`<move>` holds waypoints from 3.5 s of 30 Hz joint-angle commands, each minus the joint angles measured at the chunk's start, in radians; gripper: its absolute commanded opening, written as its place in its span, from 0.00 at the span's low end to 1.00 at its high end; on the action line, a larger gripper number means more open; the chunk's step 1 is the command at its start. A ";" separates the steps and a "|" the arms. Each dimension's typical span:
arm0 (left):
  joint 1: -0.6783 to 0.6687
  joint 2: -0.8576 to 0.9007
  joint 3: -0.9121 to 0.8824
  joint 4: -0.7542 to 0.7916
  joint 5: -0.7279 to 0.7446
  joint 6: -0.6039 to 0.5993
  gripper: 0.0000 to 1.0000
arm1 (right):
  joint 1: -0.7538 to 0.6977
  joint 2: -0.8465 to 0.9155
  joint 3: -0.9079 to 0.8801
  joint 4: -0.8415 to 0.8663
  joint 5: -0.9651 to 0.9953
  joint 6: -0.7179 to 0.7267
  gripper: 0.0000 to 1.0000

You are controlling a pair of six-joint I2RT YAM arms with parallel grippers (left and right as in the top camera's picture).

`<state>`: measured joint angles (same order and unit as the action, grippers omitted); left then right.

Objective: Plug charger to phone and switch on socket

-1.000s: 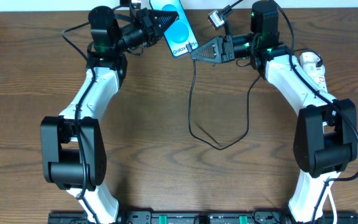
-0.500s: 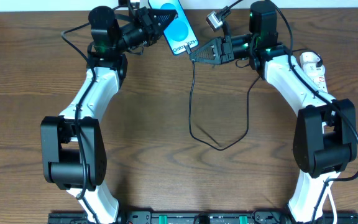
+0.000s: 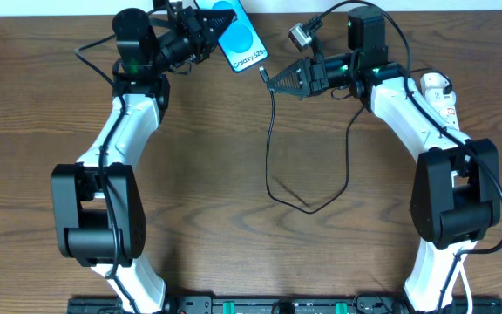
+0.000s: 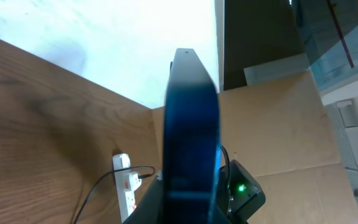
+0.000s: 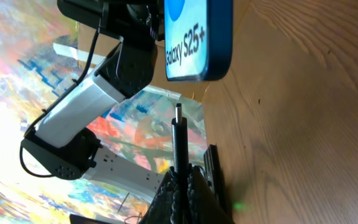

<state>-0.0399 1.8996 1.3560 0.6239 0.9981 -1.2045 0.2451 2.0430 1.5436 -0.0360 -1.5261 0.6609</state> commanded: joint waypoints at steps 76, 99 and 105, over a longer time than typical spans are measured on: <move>-0.050 -0.024 0.020 0.008 0.044 0.045 0.07 | -0.002 -0.029 0.012 -0.008 0.046 -0.011 0.01; -0.022 -0.024 0.020 0.008 0.031 0.048 0.07 | -0.003 -0.029 0.012 -0.146 -0.035 -0.154 0.01; -0.024 -0.024 0.020 0.008 0.043 0.048 0.07 | -0.004 -0.029 0.012 -0.132 -0.024 -0.153 0.01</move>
<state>-0.0616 1.8996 1.3560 0.6235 1.0222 -1.1732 0.2497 2.0426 1.5436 -0.1707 -1.5341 0.5320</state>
